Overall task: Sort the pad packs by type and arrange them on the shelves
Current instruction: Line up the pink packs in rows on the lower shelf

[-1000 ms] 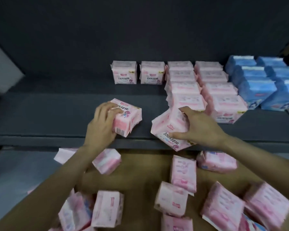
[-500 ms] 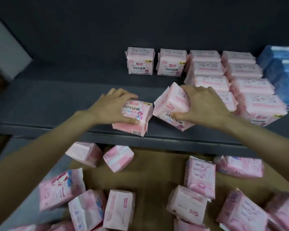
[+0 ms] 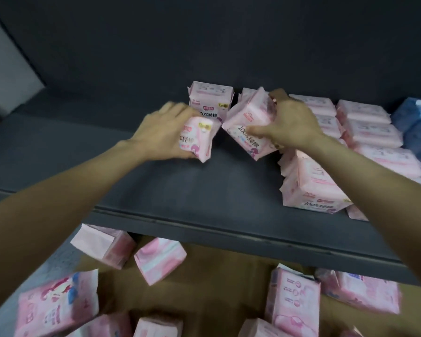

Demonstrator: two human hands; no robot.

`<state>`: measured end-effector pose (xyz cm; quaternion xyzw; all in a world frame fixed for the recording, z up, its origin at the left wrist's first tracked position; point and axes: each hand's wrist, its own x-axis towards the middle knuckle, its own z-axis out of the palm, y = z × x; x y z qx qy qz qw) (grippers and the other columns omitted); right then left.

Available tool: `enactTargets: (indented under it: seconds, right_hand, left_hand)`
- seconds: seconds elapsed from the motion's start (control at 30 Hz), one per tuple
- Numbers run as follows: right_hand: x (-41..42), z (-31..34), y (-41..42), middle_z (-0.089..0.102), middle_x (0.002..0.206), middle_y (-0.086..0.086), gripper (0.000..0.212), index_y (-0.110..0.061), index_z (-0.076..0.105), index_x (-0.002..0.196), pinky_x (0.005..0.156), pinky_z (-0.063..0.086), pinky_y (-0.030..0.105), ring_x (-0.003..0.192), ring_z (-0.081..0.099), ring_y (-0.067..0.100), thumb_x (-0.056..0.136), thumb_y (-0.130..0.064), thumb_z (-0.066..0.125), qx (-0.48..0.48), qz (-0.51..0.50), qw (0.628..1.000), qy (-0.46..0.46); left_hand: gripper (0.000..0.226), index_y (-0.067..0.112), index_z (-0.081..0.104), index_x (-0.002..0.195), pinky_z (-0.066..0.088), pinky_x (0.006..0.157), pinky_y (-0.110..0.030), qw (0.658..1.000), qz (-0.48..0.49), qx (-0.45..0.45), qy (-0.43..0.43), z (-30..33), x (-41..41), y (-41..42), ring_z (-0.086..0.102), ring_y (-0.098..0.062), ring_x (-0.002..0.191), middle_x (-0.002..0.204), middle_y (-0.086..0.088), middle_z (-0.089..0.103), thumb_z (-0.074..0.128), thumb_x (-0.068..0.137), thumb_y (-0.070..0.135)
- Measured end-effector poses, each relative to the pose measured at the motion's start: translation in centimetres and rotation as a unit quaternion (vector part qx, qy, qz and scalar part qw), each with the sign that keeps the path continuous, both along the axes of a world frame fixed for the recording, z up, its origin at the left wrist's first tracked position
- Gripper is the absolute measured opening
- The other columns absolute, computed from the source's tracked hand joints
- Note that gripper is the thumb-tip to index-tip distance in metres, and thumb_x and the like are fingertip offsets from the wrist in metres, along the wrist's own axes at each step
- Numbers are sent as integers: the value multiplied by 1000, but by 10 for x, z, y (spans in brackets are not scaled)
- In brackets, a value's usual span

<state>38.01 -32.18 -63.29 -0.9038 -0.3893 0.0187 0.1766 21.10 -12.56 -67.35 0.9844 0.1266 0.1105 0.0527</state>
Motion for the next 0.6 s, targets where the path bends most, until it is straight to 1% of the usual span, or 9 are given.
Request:
enactTargets:
  seconds: [0.1,0.17,0.23,0.3,0.43,0.47,0.5,0.57,0.6]
  right_hand:
    - [23,0,16,53,130,11,81,-15,41,133,91,39,36,117,50,33,69,-49,77,-63,10,997,-51]
    - [32,0,24,50,134,10,83,-17,41,136,97,38,36,121,49,32,68,-46,79,-96,28,994,-52]
    - [36,-6,31,49,135,9,84,-19,41,137,98,37,36,122,48,30,68,-45,80,-137,47,987,-70]
    - [39,-15,37,48,134,10,85,-20,40,139,101,34,38,123,47,30,68,-48,79,-170,46,978,-113]
    - [47,-27,40,44,135,11,86,-21,38,140,104,30,41,126,39,33,70,-52,76,-196,24,972,-124]
    - [48,-29,39,41,137,11,85,-21,38,140,105,30,42,127,37,33,71,-52,75,-206,28,970,-126]
    - [48,-32,39,40,138,11,85,-21,37,141,105,30,43,128,36,34,72,-52,75,-213,34,968,-126]
    - [49,-36,38,37,140,9,83,-22,36,142,106,30,44,129,37,33,74,-52,73,-214,41,969,-114]
    - [50,-38,39,36,141,9,83,-23,35,142,106,31,45,129,37,33,75,-51,73,-212,42,970,-111]
  left_hand:
    - [74,17,48,129,46,84,-46,995,48,12,-86,-10,19,8,41,-29,122,131,-4,49,78,65,41]
    - [69,11,50,124,48,83,-48,990,56,46,-125,-17,30,9,45,-32,120,127,-7,53,75,66,38]
    - [63,9,52,120,50,83,-50,987,46,76,-136,-24,45,6,47,-32,120,127,-6,56,73,67,37]
    - [63,8,52,119,50,82,-50,985,37,90,-141,-33,60,3,49,-30,122,128,-7,57,75,66,32]
    - [75,3,47,121,53,69,-44,988,39,98,-116,-53,84,1,52,-28,124,118,-10,62,80,62,33]
    - [80,2,46,125,53,69,-45,990,44,87,-102,-56,86,0,49,-28,127,122,-11,59,82,61,34]
    - [86,2,44,130,52,73,-46,992,54,71,-85,-59,88,-2,42,-27,133,132,-12,54,84,61,34]
    - [94,6,36,138,48,87,-48,996,72,24,-38,-59,89,-4,21,-21,144,152,-5,31,85,64,38]
    - [95,9,32,139,46,91,-47,997,72,-1,-22,-56,88,-4,13,-18,146,156,-1,21,83,66,42]
